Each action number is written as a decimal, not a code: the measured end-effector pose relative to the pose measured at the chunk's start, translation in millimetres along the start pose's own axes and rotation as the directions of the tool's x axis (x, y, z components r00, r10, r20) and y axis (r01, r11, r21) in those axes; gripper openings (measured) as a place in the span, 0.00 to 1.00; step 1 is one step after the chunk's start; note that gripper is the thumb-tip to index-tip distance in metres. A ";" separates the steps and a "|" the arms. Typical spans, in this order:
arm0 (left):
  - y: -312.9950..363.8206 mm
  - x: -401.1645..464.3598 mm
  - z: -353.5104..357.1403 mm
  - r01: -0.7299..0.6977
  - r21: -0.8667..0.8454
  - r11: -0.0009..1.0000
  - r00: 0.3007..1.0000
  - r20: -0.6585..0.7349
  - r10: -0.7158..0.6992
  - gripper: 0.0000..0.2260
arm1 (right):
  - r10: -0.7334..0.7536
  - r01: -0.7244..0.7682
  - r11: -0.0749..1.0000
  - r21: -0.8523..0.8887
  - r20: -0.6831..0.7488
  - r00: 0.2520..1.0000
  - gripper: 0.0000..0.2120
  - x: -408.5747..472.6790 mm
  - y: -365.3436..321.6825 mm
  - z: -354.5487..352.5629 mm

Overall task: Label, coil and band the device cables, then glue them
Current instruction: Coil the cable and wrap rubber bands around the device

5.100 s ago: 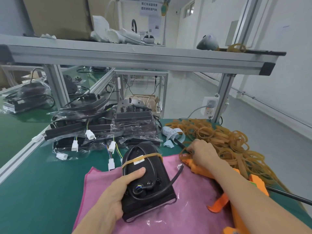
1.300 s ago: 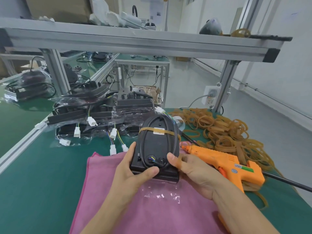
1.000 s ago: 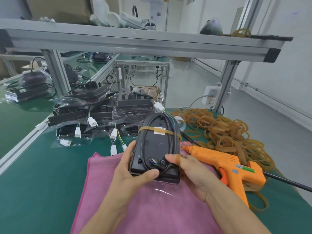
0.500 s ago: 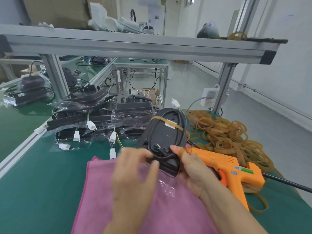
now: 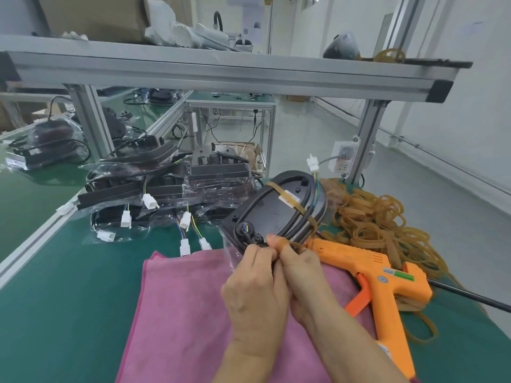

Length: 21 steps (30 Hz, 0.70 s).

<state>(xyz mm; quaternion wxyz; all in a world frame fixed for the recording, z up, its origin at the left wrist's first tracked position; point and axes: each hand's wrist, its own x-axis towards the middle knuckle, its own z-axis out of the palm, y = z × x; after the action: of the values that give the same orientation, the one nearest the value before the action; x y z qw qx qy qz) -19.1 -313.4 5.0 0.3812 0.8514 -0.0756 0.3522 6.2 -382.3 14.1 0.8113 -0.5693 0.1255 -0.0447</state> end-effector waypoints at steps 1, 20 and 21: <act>-0.9 -0.7 -0.7 0.032 -0.069 0.997 0.999 0.028 -0.030 0.05 | -0.029 0.029 0.999 -0.030 -0.007 1.000 0.14 0.0 0.0 -1.7; -32.9 1.4 -45.2 0.583 -0.452 0.675 0.752 0.614 -0.239 0.18 | -0.034 0.021 0.992 -0.123 -0.100 0.994 0.07 8.1 -11.0 -33.9; -35.9 1.5 -47.5 0.599 -0.442 0.667 0.744 0.614 -0.262 0.17 | -0.039 0.022 0.982 -0.186 -0.089 0.995 0.07 6.4 -10.3 -37.5</act>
<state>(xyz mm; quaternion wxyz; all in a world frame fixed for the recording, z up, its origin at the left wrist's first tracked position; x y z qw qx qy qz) -29.4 -254.8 6.6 0.6777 0.7314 -0.0703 -0.0310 3.6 -421.5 10.8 0.7476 -0.6411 0.1577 -0.0715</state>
